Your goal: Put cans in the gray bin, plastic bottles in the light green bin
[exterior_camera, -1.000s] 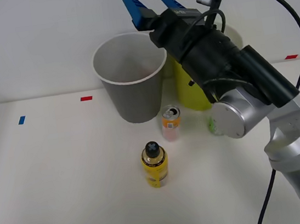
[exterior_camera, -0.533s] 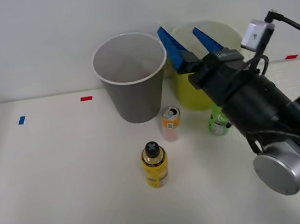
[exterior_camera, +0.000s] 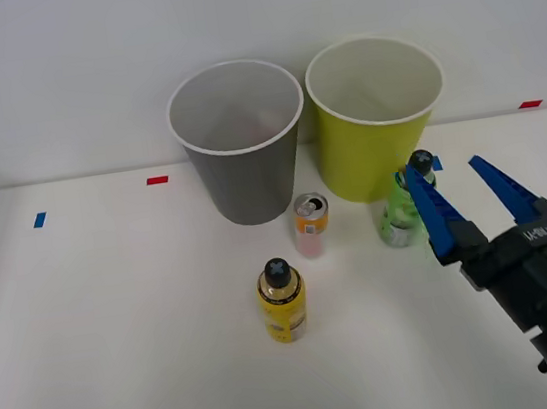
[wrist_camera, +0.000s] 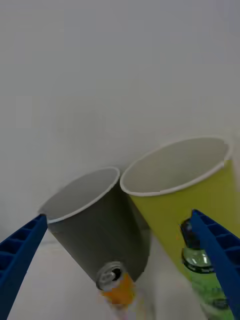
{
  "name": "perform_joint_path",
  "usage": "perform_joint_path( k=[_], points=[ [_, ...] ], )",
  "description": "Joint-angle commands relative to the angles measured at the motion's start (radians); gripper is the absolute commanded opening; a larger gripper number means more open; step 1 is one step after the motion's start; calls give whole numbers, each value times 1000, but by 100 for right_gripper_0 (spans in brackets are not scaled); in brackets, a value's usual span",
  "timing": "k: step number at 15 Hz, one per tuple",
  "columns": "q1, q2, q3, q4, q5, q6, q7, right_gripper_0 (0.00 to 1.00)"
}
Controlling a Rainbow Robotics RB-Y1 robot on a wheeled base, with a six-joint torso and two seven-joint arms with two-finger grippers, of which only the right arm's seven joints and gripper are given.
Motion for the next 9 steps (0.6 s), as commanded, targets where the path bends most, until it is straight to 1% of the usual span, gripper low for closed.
perform_joint_path(
  k=[1,3,6,9],
  points=[
    [203,-18,-26,-4,38,-138,49,99],
    [311,13,-34,23,43,-203,184,99],
    [358,53,-22,230,54,-416,287,99],
    [383,76,-25,368,61,-549,272,99]
  ],
)
